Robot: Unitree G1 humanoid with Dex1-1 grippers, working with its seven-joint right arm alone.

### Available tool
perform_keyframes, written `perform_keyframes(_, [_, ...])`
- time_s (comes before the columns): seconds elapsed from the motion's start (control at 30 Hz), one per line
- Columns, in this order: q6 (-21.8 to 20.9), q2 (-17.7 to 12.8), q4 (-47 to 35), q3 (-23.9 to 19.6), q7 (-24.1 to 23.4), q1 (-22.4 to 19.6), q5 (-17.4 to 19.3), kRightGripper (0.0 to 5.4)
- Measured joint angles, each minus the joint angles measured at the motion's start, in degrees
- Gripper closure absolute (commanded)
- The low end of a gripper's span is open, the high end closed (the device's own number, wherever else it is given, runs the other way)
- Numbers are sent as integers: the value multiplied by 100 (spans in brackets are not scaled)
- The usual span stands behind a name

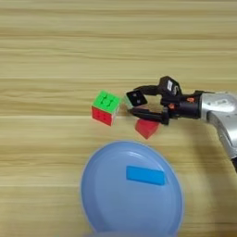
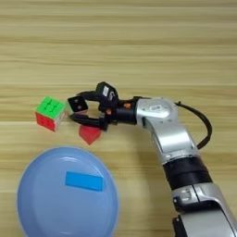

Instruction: Move the objects on the table

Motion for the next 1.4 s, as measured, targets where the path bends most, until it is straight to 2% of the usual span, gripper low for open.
perform_keyframes(0.2, [-123, -227, 546, -389, -44, -191, 9, 220])
perform_keyframes(0.5, [-525, -429, 1456, -521, -28, -262, -55, 220])
perform_keyframes(0.63, [-748, -475, 1807, -534, -34, -278, -180, 220])
perform_keyframes(0.8, [-1124, -655, 2486, -538, -244, -330, -521, 220])
perform_keyframes(1.03, [-1573, -651, 3317, -470, -509, -452, -910, 220])
perform_keyframes(1.3, [-1772, -591, 3630, -422, -510, -577, -966, 220])
perform_keyframes(1.33, [-1786, -586, 3647, -417, -508, -587, -966, 183])
perform_keyframes(1.4, [-1802, -578, 3658, -414, -501, -588, -965, 168])
